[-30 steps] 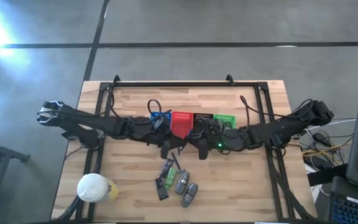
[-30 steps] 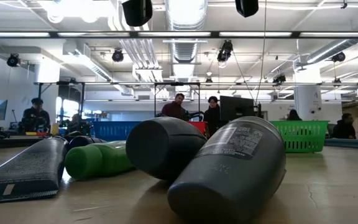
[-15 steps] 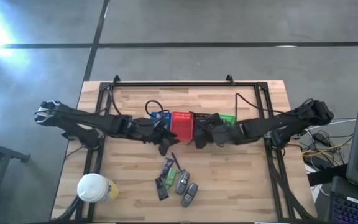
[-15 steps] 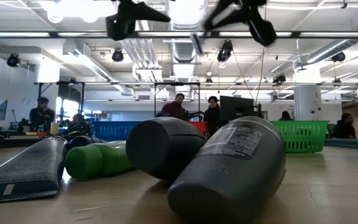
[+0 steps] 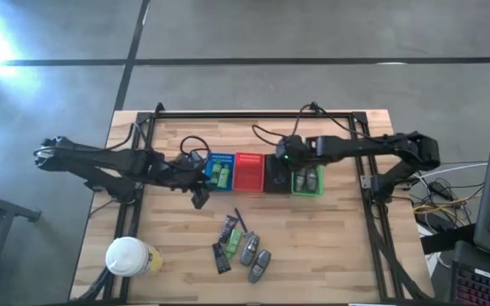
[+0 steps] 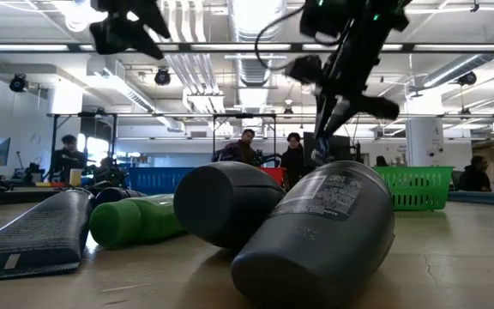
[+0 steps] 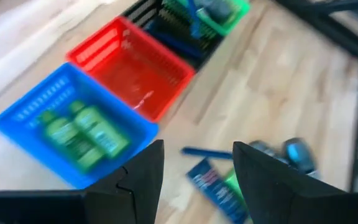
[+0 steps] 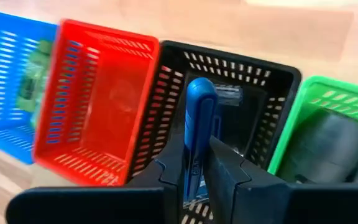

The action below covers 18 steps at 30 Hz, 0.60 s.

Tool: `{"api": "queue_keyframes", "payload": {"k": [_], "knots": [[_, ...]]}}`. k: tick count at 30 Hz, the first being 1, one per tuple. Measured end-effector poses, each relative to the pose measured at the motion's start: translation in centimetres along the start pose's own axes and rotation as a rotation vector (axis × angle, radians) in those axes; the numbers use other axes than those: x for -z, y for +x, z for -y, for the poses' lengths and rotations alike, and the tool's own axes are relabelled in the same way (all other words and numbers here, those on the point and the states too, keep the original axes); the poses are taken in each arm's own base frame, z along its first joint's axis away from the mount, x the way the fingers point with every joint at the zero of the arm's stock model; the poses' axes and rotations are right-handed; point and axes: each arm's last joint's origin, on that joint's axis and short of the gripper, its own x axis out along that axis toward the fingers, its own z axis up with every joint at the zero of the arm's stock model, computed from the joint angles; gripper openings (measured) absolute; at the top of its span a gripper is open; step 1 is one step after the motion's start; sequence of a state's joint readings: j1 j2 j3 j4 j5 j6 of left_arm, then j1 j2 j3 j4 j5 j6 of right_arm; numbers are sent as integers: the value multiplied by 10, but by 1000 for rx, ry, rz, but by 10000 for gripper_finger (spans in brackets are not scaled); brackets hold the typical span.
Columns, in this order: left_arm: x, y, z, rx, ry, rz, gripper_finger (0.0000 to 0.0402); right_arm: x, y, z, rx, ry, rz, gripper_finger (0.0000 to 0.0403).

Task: Pick & Place Travel size toiletries
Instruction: Put the blue razor into the black bin, then put the blue shave cream into the red bin

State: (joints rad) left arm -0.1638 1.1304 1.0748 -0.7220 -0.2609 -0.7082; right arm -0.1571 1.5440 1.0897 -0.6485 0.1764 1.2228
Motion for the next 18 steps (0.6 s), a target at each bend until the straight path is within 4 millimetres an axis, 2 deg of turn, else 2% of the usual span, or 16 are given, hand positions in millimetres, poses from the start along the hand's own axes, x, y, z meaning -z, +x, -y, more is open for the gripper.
{"api": "queue_keyframes", "payload": {"k": [6,10,18], "knots": [[6,-6,-8,-75,77,-42,195,-2,31,-1,36,25,-128,37],[9,-6,-11,-94,134,-81,195,-1,44,-7,60,55,-147,46],[12,-7,-15,-119,241,-129,197,-3,49,-15,70,75,-145,130]]}}
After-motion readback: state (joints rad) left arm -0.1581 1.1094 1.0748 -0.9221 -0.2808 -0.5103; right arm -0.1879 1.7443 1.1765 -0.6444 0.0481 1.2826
